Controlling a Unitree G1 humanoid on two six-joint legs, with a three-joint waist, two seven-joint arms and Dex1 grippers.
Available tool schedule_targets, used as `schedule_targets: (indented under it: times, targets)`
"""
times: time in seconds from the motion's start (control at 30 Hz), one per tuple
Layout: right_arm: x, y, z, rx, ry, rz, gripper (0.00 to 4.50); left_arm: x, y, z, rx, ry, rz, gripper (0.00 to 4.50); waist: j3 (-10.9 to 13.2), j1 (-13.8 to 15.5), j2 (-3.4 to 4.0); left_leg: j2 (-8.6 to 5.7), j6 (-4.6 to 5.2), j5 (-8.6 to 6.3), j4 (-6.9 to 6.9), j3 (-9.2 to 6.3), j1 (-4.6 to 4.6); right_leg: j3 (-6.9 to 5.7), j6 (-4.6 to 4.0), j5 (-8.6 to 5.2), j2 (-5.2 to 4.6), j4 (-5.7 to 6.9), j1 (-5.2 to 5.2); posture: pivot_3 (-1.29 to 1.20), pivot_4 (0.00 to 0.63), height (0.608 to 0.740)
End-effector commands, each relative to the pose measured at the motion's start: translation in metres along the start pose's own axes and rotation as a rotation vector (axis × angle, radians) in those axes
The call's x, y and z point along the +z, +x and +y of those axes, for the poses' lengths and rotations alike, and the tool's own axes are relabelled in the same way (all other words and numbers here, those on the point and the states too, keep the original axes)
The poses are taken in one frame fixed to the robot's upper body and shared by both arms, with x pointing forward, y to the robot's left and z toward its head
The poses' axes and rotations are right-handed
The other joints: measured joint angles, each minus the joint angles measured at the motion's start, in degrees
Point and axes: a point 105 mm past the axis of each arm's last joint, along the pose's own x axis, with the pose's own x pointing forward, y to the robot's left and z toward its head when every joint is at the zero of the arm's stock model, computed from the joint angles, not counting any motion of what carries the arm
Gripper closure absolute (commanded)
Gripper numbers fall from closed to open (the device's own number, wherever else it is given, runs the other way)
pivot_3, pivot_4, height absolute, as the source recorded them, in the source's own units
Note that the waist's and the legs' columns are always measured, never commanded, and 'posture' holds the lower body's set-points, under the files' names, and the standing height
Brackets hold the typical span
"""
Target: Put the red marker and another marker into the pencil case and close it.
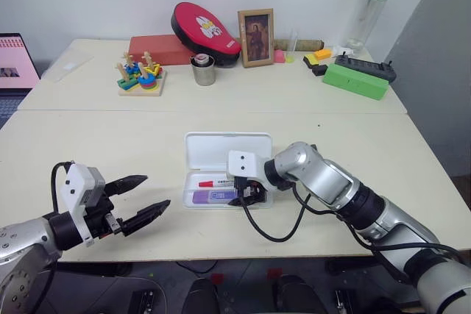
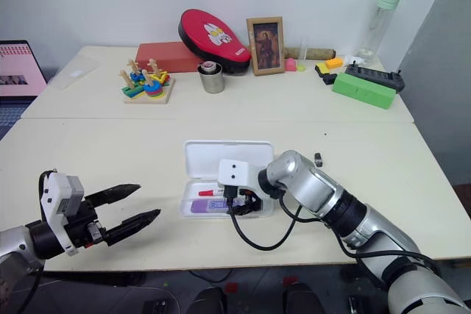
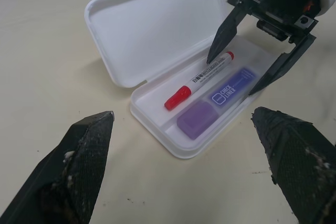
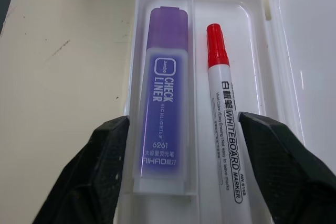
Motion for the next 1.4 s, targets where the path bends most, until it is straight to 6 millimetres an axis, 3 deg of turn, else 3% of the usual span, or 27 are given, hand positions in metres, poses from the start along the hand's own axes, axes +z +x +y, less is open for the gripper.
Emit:
schedule_targets:
  times: [0.03,0.27,0.53,0.97,1.4]
  targets:
    - [0.026,-0.020,-0.018,-0.079,0.001,-0.133,0.03,0.012,0.008,-0.004,-0.034,0.042,-0.029,0.00,0.01,0.12,0.00,0.00,0.00,0.00,0.01,0.00,0.00,0.00,0.01,0.01,0.00,-0.01,0.01,0.00,0.150,0.740]
    - [0.032,-0.041,-0.030,-0.122,0.000,-0.180,0.03,0.019,0.018,-0.001,-0.065,0.057,-0.042,0.00,0.00,0.02,0.00,0.00,0.00,0.00,0.01,0.00,0.00,0.00,0.03,0.02,0.00,0.01,0.02,0.00,0.150,0.740]
    - [0.002,-0.047,-0.017,-0.078,-0.053,-0.081,0.03,0.021,0.021,-0.003,-0.097,0.057,-0.035,0.00,0.00,-0.03,-0.02,-0.01,0.00,0.00,-0.01,0.01,-0.02,0.01,0.02,0.01,0.00,-0.02,0.09,0.00,0.150,0.740]
    - [-0.021,-0.032,-0.022,-0.120,-0.100,0.031,0.03,0.024,0.028,-0.007,-0.130,0.052,-0.043,0.00,-0.01,-0.20,-0.04,-0.01,0.00,0.00,0.00,0.00,-0.02,0.03,0.03,0.02,0.01,-0.01,0.12,0.00,0.150,0.740]
    - [-0.014,-0.025,-0.016,-0.096,-0.069,-0.014,0.03,0.024,0.029,-0.008,-0.136,0.050,-0.036,0.00,0.00,-0.22,-0.01,-0.01,0.00,0.00,0.01,0.00,-0.01,0.02,0.03,0.02,0.01,0.01,0.20,0.00,0.150,0.740]
